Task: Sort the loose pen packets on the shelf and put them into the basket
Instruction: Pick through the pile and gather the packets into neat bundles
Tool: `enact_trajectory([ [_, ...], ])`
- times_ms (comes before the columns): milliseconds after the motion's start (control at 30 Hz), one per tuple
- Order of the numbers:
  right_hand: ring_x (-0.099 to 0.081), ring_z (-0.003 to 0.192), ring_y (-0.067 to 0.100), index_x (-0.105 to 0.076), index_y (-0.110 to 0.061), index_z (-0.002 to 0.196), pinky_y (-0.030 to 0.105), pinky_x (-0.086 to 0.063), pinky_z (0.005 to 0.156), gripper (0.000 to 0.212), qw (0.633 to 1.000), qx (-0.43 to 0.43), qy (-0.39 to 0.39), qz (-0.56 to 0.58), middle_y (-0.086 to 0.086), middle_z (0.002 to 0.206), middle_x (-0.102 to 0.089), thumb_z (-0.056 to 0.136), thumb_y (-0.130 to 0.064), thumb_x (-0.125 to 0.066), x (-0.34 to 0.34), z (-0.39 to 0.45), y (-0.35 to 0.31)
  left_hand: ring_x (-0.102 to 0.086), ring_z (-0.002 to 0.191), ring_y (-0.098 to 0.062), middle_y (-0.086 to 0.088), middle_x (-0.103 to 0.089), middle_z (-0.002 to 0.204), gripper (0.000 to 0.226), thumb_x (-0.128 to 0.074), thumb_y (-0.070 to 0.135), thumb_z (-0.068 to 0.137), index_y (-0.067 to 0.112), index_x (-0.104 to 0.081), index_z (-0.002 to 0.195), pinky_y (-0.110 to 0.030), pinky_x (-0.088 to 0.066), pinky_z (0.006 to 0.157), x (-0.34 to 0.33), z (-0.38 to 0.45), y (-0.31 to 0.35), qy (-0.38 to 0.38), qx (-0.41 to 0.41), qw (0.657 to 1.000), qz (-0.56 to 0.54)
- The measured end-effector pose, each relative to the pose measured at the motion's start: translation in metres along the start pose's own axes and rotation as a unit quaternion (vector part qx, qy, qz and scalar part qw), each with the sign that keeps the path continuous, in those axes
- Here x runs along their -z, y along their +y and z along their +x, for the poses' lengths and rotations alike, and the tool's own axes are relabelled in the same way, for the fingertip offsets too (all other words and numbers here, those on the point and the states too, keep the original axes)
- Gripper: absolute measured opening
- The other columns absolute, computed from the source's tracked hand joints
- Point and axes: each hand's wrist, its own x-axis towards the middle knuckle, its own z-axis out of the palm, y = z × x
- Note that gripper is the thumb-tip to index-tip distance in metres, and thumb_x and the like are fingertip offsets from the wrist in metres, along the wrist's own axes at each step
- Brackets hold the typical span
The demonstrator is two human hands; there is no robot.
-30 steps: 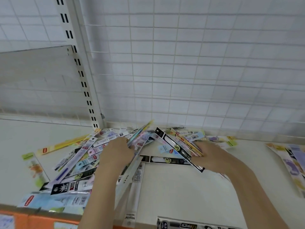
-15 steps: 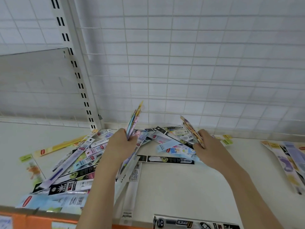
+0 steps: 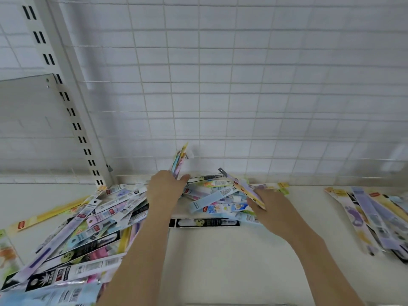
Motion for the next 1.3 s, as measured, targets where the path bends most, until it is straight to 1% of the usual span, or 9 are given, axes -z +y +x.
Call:
enact_trajectory([
  [200, -0.05, 0.069, 0.019, -0.045, -0.023, 0.09, 0.021, -0.03, 0.049, 0.013, 1.0, -0.014, 0.002, -0.012, -0.006, 0.072, -0.05, 0.095, -0.034, -0.048, -0.002, -0.002, 0.005, -0.054, 0.075, -0.03, -0.015, -0.063, 0.089, 0.019, -0.059, 0.014, 0.083, 0.001, -0.06, 0.098, -0.032, -0.043, 0.063, -0.012, 0.001, 0.001, 0.024, 0.054, 0.997, -0.045],
  [367, -0.051, 0.069, 0.017, -0.051, -0.021, 0.096, 0.023, -0.031, 0.049, 0.019, 0.998, -0.026, 0.005, -0.051, -0.003, 0.078, -0.056, 0.094, -0.039, -0.048, -0.002, 0.005, 0.0, -0.051, 0.072, -0.028, -0.016, -0.063, 0.089, 0.021, -0.052, 0.013, 0.088, -0.001, -0.061, 0.1, -0.031, -0.041, 0.061, 0.002, -0.007, -0.001, 0.101, 0.011, 0.989, -0.108],
  [467, -0.046, 0.061, 0.016, -0.04, -0.024, 0.075, 0.022, -0.027, 0.045, 0.021, 0.999, -0.008, -0.001, -0.051, -0.004, 0.068, -0.047, 0.095, -0.03, -0.047, -0.004, 0.014, -0.005, -0.042, 0.055, -0.02, -0.009, -0.052, 0.067, 0.01, -0.051, 0.009, 0.086, 0.005, -0.053, 0.077, -0.026, -0.033, 0.049, 0.019, -0.017, -0.005, 0.133, -0.002, 0.976, -0.172],
  [567, -0.039, 0.051, 0.008, -0.034, -0.029, 0.068, 0.024, -0.025, 0.044, 0.03, 0.999, 0.008, -0.024, -0.045, -0.007, 0.061, -0.042, 0.094, -0.025, -0.047, -0.007, 0.027, -0.012, -0.029, 0.049, -0.019, -0.002, -0.034, 0.054, 0.028, -0.052, 0.002, 0.082, 0.011, -0.036, 0.06, -0.025, -0.025, 0.045, 0.039, -0.03, -0.007, 0.147, -0.003, 0.961, -0.233],
  [700, -0.039, 0.05, 0.007, -0.044, -0.019, 0.079, 0.024, -0.025, 0.045, 0.016, 0.996, 0.033, -0.042, -0.065, -0.008, 0.061, -0.041, 0.094, -0.024, -0.046, -0.014, 0.044, -0.028, -0.03, 0.046, -0.016, -0.002, -0.037, 0.052, 0.03, -0.059, 0.004, 0.083, 0.011, -0.044, 0.058, -0.016, -0.029, 0.039, 0.059, -0.045, -0.01, 0.14, -0.009, 0.943, -0.302],
  [867, -0.051, 0.067, 0.017, -0.041, -0.025, 0.071, 0.024, -0.031, 0.049, 0.023, 0.992, 0.047, -0.084, -0.076, -0.008, 0.067, -0.046, 0.093, -0.027, -0.048, -0.029, 0.055, -0.044, -0.046, 0.055, -0.013, 0.001, -0.053, 0.06, 0.021, -0.066, 0.009, 0.083, 0.018, -0.059, 0.066, -0.021, -0.038, 0.055, 0.08, -0.055, -0.015, 0.143, -0.024, 0.918, -0.368],
  [1000, -0.053, 0.074, 0.02, -0.055, -0.022, 0.09, 0.027, -0.04, 0.061, 0.014, 0.986, 0.049, -0.111, -0.114, -0.003, 0.077, -0.055, 0.092, -0.035, -0.052, -0.037, 0.058, -0.048, -0.052, 0.059, -0.007, 0.005, -0.058, 0.066, 0.007, -0.068, 0.01, 0.083, 0.016, -0.065, 0.081, -0.017, -0.041, 0.056, 0.092, -0.06, -0.015, 0.146, -0.037, 0.918, -0.367],
  [1167, -0.051, 0.072, 0.02, -0.048, -0.022, 0.085, 0.024, -0.03, 0.048, 0.016, 0.989, 0.052, -0.072, -0.117, -0.003, 0.076, -0.052, 0.095, -0.035, -0.047, -0.037, 0.052, -0.048, -0.055, 0.062, -0.01, 0.005, -0.061, 0.067, 0.021, -0.071, 0.013, 0.081, 0.024, -0.061, 0.067, -0.019, -0.044, 0.059, 0.093, -0.06, -0.018, 0.154, -0.038, 0.907, -0.391],
  [1300, -0.049, 0.07, 0.018, -0.048, -0.024, 0.086, 0.025, -0.031, 0.05, 0.017, 0.99, 0.023, -0.036, -0.135, -0.008, 0.066, -0.044, 0.095, -0.038, -0.045, -0.029, 0.046, -0.043, -0.052, 0.06, -0.011, 0.003, -0.057, 0.064, 0.021, -0.066, 0.019, 0.086, 0.025, -0.059, 0.067, -0.02, -0.042, 0.057, 0.092, -0.059, -0.019, 0.149, -0.037, 0.902, -0.404],
])
